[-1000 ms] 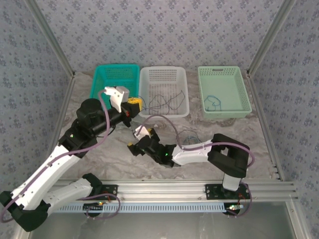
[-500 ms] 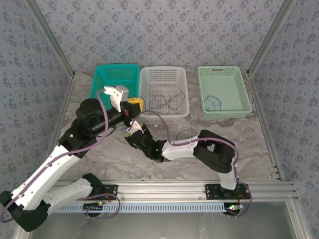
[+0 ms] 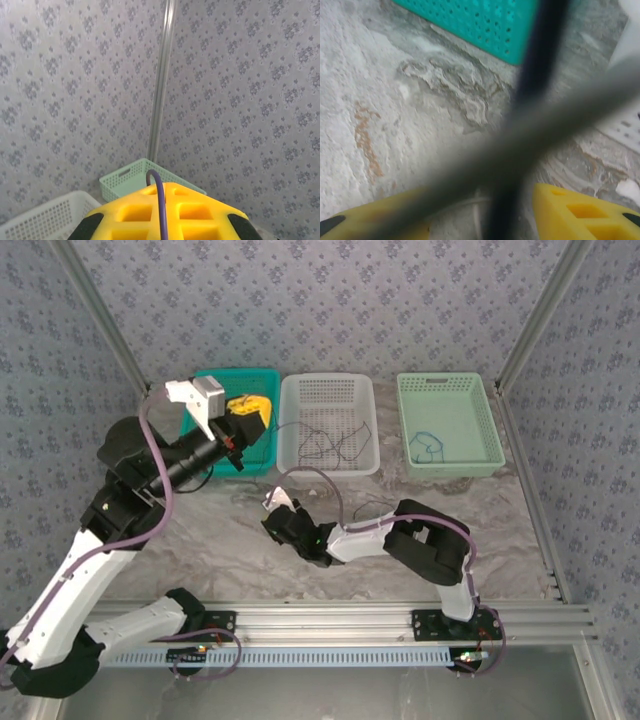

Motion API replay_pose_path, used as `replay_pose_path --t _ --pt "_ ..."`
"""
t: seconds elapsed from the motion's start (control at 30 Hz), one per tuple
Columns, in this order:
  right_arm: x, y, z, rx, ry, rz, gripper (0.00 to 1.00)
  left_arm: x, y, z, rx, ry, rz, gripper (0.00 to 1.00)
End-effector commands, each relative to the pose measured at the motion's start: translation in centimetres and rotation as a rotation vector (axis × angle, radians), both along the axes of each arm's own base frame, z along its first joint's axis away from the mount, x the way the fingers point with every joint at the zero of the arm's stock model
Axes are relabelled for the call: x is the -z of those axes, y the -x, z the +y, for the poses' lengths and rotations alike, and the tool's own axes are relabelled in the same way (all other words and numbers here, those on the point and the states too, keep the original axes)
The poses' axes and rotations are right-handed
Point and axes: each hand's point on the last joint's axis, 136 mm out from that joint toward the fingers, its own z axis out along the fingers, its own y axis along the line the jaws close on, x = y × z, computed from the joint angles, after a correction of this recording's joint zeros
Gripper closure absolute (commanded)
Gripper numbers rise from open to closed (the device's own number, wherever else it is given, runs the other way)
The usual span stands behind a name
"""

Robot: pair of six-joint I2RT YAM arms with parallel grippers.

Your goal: Untangle the cables

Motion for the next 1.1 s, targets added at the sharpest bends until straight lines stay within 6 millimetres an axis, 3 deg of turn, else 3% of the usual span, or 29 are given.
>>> replay_pose_path --t 0.0,0.23,0.47,0.5,0.6,0.67,0.8,0.87,1.0,1.07 --pt "0.9 0.2 -0.9 0.039 -0.027 0.066 0.43 -2.0 0.3 0.2 0.002 -0.009 -0.062 0.96" --pt "1.9 0.2 -1.4 0.050 -0.056 0.125 0.50 -3.7 0.5 0.4 0.003 0.023 -0.099 0.96" --pt "3.0 0.4 -2.2 0.068 -0.155 0.206 0.51 -7.8 1.4 1.3 -0.020 0.027 -0.203 0.95" --pt "2.8 0.5 -2.2 0.068 -0.164 0.205 0.49 -8.0 1.2 1.1 -0.020 0.021 -0.206 0.95" --pt "1.3 0.8 -2.6 0.078 -0.193 0.179 0.21 -7.9 0.2 0.2 -0.020 -0.004 -0.199 0.95" --pt "-0.6 1.2 -2.8 0.071 -0.207 0.150 0.10 -7.1 -0.9 -0.5 -0.027 -0.029 -0.183 0.95" --pt "-3.4 2.2 -3.5 0.069 -0.193 0.125 0.06 -5.4 -3.9 -1.0 -0.085 -0.068 -0.145 0.94" --pt "-3.3 2.2 -4.9 0.126 -0.160 0.142 0.02 -5.1 -5.5 -0.4 -0.122 -0.061 -0.130 0.94" --pt "-3.5 2.2 -8.0 0.236 -0.145 0.149 0.00 -5.6 -6.3 1.2 -0.171 -0.053 -0.129 0.94" --pt "-4.7 2.0 -9.5 0.273 -0.144 0.119 0.00 -5.2 -6.3 1.3 -0.177 -0.074 -0.115 0.94"
